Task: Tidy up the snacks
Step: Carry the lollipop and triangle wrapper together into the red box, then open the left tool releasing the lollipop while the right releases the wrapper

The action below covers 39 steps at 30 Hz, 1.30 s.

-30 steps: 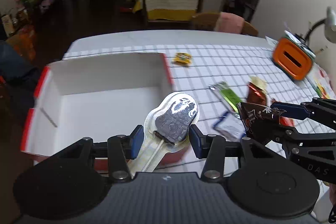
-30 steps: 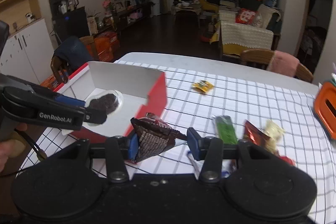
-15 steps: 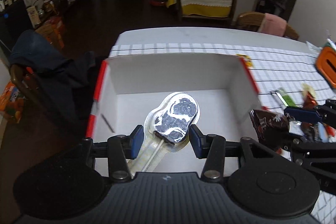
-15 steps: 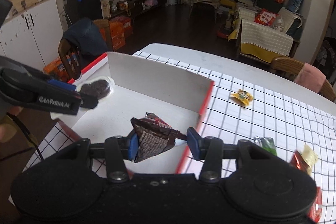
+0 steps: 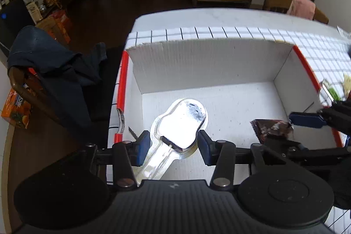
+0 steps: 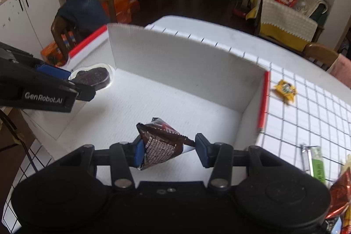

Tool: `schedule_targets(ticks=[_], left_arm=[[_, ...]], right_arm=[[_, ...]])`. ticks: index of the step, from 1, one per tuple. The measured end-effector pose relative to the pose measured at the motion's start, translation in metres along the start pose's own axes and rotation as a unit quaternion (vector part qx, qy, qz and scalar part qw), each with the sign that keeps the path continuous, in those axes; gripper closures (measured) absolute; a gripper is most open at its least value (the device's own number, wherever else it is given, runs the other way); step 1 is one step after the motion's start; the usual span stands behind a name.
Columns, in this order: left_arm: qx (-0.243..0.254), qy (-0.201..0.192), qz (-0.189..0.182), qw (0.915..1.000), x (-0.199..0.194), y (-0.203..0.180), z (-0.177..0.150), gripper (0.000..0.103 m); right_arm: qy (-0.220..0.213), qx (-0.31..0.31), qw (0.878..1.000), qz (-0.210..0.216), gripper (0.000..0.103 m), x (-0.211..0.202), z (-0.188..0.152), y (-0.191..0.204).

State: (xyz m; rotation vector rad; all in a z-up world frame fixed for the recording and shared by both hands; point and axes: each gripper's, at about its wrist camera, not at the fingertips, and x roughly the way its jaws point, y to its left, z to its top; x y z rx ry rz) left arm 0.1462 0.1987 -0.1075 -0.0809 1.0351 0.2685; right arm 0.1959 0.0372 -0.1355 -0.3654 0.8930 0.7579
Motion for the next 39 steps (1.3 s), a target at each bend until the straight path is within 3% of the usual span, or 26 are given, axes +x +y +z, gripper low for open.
schedule_targets(ticks=[9, 15, 19, 25, 27, 39], left_arm=[[0.031, 0.036, 0.0, 0.9989, 0.022, -0.01, -0.003, 0.057], [0.038, 0.037, -0.002, 0.9986, 0.023, -0.013, -0.008, 0.057], [0.027, 0.036, -0.009, 0.9989, 0.021, -0.01, -0.008, 0.057], [0.019, 0.023, -0.015, 0.9995, 0.01, -0.007, -0.007, 0.056], [0.015, 0.015, -0.019, 0.9996, 0.002, -0.007, -0.007, 0.056], [0.005, -0.031, -0.039, 0.9987, -0.047, -0.017, -0.009, 0.046]], right_arm=[[0.045, -0.004, 0.999, -0.002, 0.056, 0.021, -0.001, 0.006], [0.061, -0.005, 0.998, -0.005, 0.051, 0.024, -0.004, 0.005], [0.053, 0.0, 0.999, -0.001, 0.042, 0.018, -0.005, 0.005], [0.033, 0.011, 0.999, 0.006, 0.039, 0.001, -0.001, 0.005], [0.023, 0.019, 1.0, 0.009, 0.034, -0.007, 0.001, 0.004], [-0.029, 0.045, 0.999, 0.01, 0.023, -0.064, 0.003, -0.005]])
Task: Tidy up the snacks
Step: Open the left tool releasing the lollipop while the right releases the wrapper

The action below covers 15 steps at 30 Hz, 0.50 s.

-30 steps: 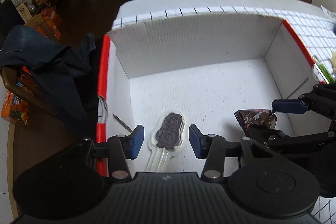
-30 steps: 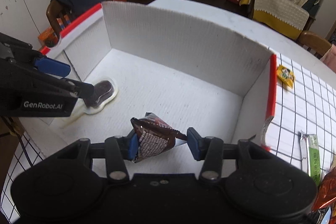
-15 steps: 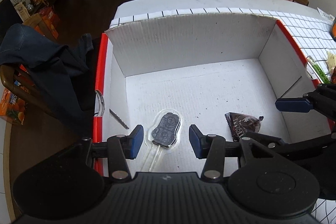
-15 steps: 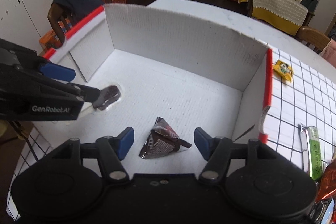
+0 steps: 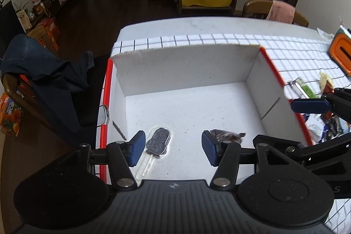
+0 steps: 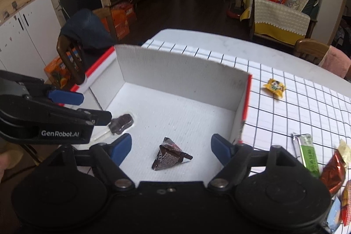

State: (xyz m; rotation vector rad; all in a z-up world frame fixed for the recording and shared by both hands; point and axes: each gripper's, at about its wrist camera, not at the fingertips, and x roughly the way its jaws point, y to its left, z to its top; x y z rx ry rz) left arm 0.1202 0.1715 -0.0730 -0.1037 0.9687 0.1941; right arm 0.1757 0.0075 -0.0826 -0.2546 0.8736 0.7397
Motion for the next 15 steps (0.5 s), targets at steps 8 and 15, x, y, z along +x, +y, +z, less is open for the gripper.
schedule_targets(ticks=[8, 15], left_arm=[[0.005, -0.038, -0.013, 0.9992, -0.035, -0.019, -0.002, 0.038], [0.017, -0.065, -0.029, 0.9973, -0.057, -0.044, -0.007, 0.027]], right_arm=[[-0.031, 0.021, 0.999, -0.002, 0.017, -0.043, -0.009, -0.014], [-0.056, 0.036, 0.998, -0.004, 0.01, -0.08, -0.021, -0.029]])
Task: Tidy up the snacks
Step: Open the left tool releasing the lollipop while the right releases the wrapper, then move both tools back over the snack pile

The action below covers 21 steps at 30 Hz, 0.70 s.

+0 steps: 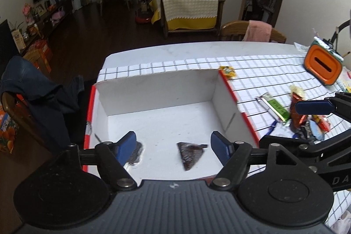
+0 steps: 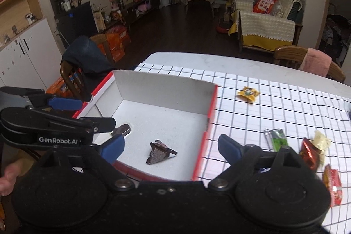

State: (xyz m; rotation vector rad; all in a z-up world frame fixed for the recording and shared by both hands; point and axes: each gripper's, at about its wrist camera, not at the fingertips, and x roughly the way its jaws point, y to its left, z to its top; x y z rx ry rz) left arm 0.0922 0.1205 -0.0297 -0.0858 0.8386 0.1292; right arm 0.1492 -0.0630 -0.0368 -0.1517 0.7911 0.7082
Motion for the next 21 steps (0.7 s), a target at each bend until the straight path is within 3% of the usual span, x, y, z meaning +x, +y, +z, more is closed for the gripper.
schedule_targets(ticks=[12, 21], left_arm=[[0.004, -0.015, -0.038, 0.9992, -0.013, -0.051, -0.009, 0.017], [0.002, -0.042, -0.05, 0.9979, -0.014, -0.101, -0.013, 0.013]], right_arm=[[-0.029, 0.037, 0.999, -0.011, 0.0, -0.052, -0.035, -0.047], [-0.046, 0.053, 0.997, -0.035, 0.0, -0.08, -0.073, -0.101]])
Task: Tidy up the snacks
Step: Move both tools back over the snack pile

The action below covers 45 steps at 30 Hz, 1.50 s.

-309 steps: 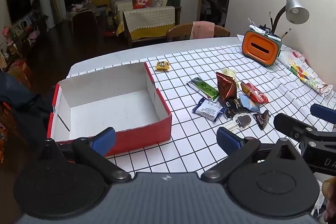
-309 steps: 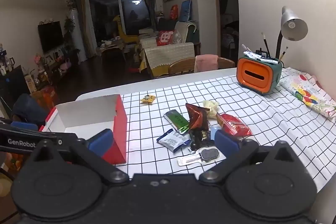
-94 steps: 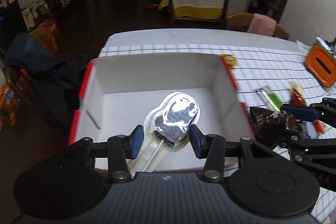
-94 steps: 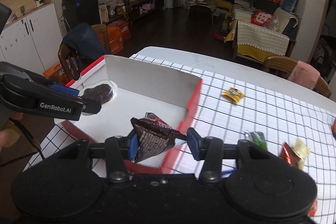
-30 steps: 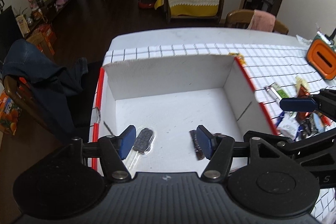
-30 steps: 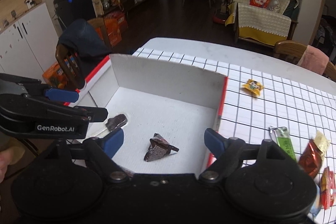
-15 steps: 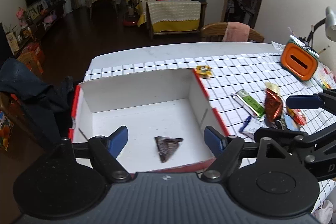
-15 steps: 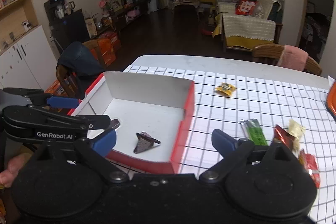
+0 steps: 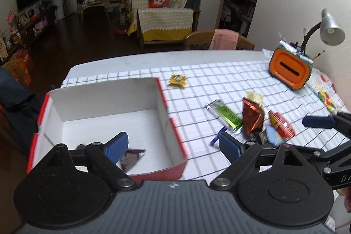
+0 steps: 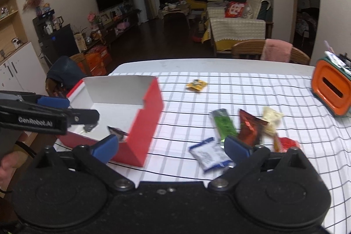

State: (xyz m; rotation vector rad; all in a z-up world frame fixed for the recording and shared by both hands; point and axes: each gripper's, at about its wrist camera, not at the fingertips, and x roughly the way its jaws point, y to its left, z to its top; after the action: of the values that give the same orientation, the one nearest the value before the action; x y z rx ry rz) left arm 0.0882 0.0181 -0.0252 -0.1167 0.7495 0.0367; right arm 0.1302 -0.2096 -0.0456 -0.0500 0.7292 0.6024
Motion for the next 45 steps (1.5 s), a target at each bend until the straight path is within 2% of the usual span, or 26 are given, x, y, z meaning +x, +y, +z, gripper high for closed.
schedule_targets(ticks=[4, 11, 22, 28, 32, 39, 41, 43, 45], left_arm=[[-0.01, -0.002, -0.011, 0.9999, 0.013, -0.019, 0.0, 0.005], [0.004, 0.034, -0.021, 0.9992, 0.057, -0.063, -0.005, 0.005], [0.034, 0.089, -0.021, 0.9952, 0.122, -0.128, -0.022, 0.005], [0.04, 0.116, -0.021, 0.9922, 0.149, -0.155, -0.032, 0.005], [0.033, 0.134, -0.02, 0.9902, 0.166, -0.163, -0.036, 0.005], [0.026, 0.165, -0.022, 0.9857, 0.192, -0.17, -0.04, 0.006], [0.031, 0.169, -0.024, 0.9847, 0.197, -0.173, -0.041, 0.011], [0.034, 0.18, -0.027, 0.9827, 0.202, -0.176, -0.042, 0.028], [0.037, 0.182, -0.024, 0.9823, 0.205, -0.177, -0.043, 0.03]], right_arm=[[0.005, 0.003, 1.0, -0.021, 0.0, -0.005, -0.01, -0.036], [0.024, 0.022, 0.997, -0.069, 0.0, 0.001, -0.021, -0.113], [0.061, 0.042, 0.992, -0.1, 0.0, 0.042, -0.036, -0.203], [0.088, 0.066, 0.989, -0.096, 0.0, 0.074, -0.041, -0.232], [0.115, 0.104, 0.984, -0.09, 0.001, 0.096, -0.044, -0.249], [0.137, 0.148, 0.977, -0.062, 0.001, 0.121, -0.048, -0.257], [0.142, 0.145, 0.977, -0.059, 0.001, 0.127, -0.049, -0.256], [0.147, 0.139, 0.978, -0.058, 0.001, 0.132, -0.05, -0.255], [0.149, 0.134, 0.978, -0.063, 0.001, 0.137, -0.05, -0.255]])
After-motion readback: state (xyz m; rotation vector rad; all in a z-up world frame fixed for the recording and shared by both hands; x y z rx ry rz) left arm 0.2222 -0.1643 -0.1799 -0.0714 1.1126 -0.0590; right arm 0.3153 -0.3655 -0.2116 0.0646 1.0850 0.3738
